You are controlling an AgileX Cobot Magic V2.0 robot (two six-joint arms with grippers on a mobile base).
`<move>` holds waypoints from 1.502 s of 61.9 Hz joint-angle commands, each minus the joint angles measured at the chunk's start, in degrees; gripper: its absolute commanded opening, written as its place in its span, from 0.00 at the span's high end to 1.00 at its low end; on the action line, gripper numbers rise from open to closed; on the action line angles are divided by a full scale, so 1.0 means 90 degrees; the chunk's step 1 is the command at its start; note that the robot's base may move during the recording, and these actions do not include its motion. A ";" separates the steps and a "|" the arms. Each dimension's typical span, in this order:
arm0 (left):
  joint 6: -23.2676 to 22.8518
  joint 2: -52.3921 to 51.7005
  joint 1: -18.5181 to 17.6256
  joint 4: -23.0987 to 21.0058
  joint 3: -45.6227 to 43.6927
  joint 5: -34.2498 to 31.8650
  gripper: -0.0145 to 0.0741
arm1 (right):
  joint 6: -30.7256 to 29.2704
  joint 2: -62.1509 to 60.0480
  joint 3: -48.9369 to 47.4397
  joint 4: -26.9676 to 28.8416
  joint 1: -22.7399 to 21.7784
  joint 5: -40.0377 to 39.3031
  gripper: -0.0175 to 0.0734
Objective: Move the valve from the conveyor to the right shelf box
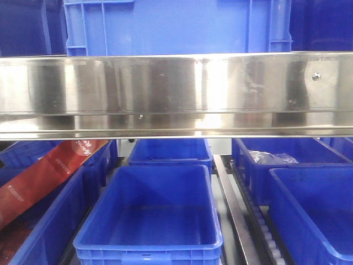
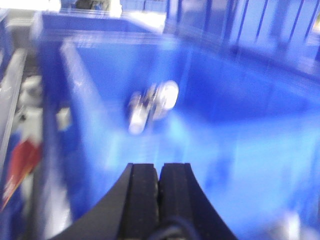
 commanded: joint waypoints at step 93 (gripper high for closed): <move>-0.0048 -0.5030 -0.0005 0.0024 0.2705 -0.0304 0.96 | -0.0014 -0.5720 0.4784 -0.0441 -0.1390 -0.0780 0.99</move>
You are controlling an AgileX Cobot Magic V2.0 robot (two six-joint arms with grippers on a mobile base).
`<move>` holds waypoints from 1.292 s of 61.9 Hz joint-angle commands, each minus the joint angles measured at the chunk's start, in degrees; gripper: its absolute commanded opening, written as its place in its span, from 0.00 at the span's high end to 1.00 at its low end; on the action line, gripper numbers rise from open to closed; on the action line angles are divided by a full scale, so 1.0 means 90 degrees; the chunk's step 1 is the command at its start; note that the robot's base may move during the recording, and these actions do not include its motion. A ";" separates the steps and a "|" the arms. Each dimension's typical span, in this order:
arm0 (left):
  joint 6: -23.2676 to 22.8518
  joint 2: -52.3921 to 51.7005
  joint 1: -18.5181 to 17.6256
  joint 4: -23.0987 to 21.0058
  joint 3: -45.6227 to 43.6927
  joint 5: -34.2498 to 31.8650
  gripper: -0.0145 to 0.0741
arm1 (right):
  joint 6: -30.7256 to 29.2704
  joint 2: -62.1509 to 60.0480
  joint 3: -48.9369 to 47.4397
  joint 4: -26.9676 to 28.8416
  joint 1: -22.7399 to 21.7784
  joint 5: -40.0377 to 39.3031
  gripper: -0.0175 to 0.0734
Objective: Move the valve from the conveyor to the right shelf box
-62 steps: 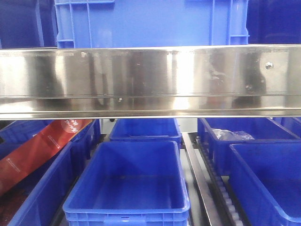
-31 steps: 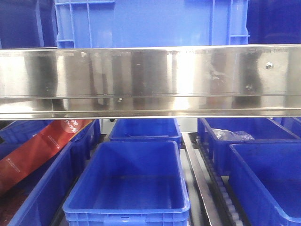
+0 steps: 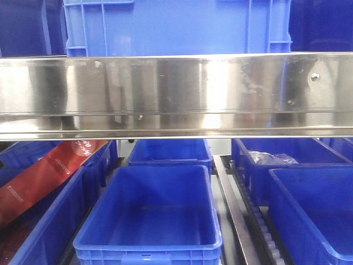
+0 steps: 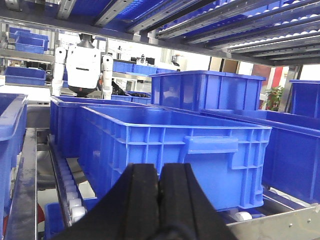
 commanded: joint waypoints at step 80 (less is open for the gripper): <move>-0.0048 -0.0061 -0.0005 0.0042 0.0035 -0.0104 0.96 | -0.0014 -0.0681 0.1312 0.0055 -0.0910 -0.0897 0.99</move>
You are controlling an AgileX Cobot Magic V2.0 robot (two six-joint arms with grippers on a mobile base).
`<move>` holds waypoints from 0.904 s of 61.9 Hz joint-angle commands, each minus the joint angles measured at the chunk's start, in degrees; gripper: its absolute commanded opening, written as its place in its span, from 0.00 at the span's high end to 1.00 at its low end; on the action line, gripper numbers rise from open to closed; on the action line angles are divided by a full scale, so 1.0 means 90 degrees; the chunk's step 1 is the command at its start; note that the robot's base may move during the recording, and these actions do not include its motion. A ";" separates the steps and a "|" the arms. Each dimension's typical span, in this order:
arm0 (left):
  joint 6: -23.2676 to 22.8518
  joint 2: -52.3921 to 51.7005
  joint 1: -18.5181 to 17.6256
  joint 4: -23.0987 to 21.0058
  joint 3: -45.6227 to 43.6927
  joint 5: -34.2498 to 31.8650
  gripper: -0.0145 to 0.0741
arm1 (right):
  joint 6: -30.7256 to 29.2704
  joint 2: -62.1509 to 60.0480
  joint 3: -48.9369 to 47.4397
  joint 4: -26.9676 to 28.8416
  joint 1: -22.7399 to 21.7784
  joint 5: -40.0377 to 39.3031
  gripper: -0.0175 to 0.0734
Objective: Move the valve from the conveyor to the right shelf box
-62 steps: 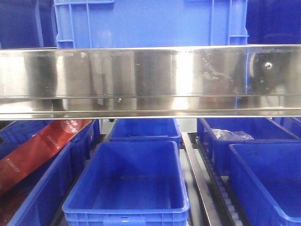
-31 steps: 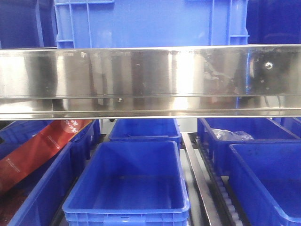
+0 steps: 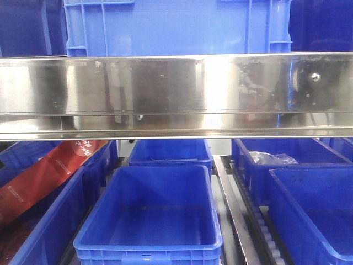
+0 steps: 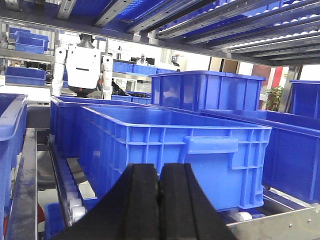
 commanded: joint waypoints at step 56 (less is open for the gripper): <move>-0.0050 -0.1257 0.2441 0.0555 0.2962 -0.1116 0.96 | -0.0014 -0.0022 0.0017 0.0020 -0.0047 -0.0146 0.99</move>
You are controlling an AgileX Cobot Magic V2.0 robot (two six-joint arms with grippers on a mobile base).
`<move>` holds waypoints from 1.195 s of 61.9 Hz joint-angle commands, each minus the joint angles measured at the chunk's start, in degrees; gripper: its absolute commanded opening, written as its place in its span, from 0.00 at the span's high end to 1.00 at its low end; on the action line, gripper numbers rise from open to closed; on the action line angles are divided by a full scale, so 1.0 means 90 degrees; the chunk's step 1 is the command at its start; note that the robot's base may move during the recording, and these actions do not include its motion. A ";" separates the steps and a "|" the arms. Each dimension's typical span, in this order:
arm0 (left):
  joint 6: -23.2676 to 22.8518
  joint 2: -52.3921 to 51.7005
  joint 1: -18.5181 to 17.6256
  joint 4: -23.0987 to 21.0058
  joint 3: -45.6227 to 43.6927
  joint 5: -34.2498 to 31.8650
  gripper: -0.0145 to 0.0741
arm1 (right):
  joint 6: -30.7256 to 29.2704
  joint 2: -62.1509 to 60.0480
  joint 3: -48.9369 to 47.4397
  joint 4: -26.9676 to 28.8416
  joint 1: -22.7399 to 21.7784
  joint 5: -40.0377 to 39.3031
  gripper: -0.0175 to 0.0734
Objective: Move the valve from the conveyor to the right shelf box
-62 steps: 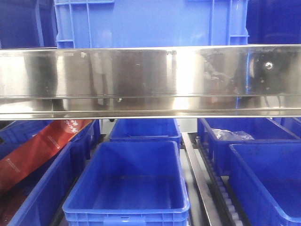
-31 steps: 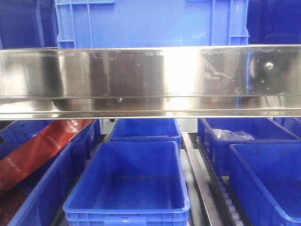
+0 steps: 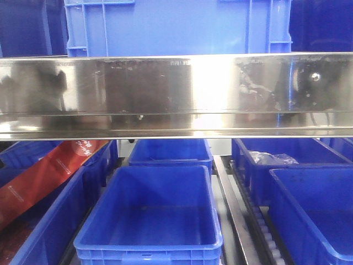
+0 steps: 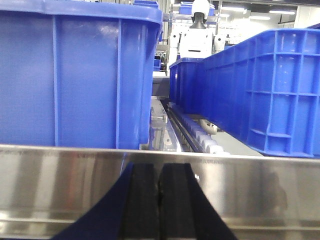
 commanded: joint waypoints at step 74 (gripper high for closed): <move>-0.0047 -0.0464 0.0005 -0.0006 0.0006 0.1035 0.96 | -0.0014 -0.0022 0.0017 0.0020 -0.0047 -0.0146 0.99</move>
